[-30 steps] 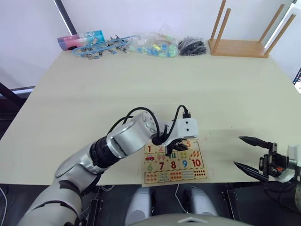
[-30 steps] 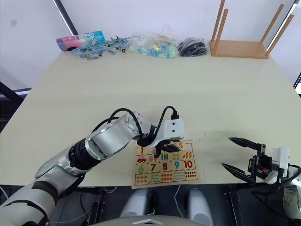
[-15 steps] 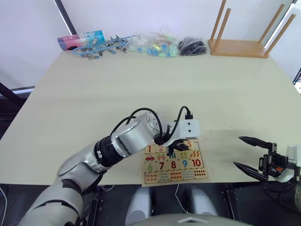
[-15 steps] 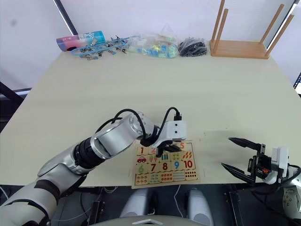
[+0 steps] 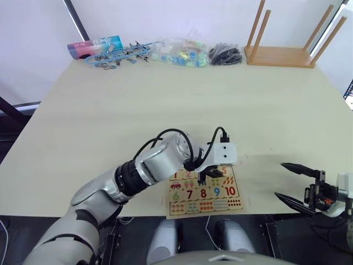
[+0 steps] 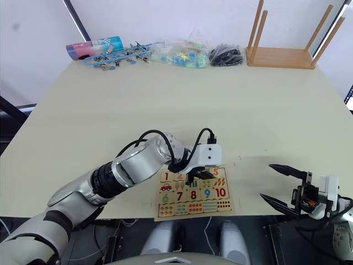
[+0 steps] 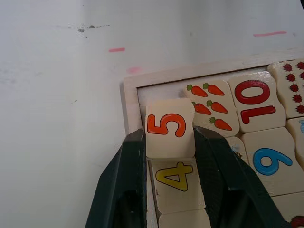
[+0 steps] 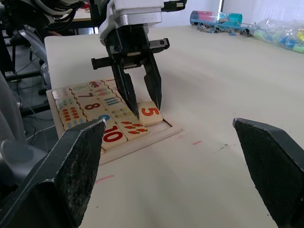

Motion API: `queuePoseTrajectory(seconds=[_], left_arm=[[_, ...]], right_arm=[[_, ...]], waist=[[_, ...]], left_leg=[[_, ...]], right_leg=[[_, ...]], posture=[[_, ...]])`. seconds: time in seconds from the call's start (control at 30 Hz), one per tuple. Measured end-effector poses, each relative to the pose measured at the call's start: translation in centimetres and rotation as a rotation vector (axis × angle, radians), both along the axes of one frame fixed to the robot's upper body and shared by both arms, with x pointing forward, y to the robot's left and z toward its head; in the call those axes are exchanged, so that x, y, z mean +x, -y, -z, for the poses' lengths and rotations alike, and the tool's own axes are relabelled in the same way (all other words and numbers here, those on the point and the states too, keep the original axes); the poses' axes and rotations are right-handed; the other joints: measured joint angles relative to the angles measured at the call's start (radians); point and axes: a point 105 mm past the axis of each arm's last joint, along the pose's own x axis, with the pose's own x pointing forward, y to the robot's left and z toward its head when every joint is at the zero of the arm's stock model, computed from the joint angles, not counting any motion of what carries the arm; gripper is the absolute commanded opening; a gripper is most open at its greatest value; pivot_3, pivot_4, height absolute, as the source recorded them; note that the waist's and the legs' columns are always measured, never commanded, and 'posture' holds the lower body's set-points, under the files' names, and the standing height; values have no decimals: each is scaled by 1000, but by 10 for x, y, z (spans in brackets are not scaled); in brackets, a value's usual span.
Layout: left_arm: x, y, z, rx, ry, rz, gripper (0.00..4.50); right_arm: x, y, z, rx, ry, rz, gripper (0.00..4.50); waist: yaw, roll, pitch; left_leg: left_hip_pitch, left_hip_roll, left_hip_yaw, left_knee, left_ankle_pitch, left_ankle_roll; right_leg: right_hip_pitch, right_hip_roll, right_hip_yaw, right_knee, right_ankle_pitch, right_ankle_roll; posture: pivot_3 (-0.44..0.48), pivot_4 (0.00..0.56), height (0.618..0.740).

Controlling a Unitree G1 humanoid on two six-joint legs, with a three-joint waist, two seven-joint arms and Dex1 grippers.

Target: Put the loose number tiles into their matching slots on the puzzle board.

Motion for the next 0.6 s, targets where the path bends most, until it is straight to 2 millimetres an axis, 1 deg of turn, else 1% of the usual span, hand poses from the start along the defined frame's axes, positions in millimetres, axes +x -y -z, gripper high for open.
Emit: queuePoseTrajectory(seconds=[0.6], left_arm=[[1,8,4,10,36,33,935]], right_arm=[[-6,0,2,-6,-7,18,4500]], waist=[[0,0,0]], left_leg=[[0,0,0,0,0,0]], right_leg=[[0,0,0,0,0,0]], posture=[[0,150,737]])
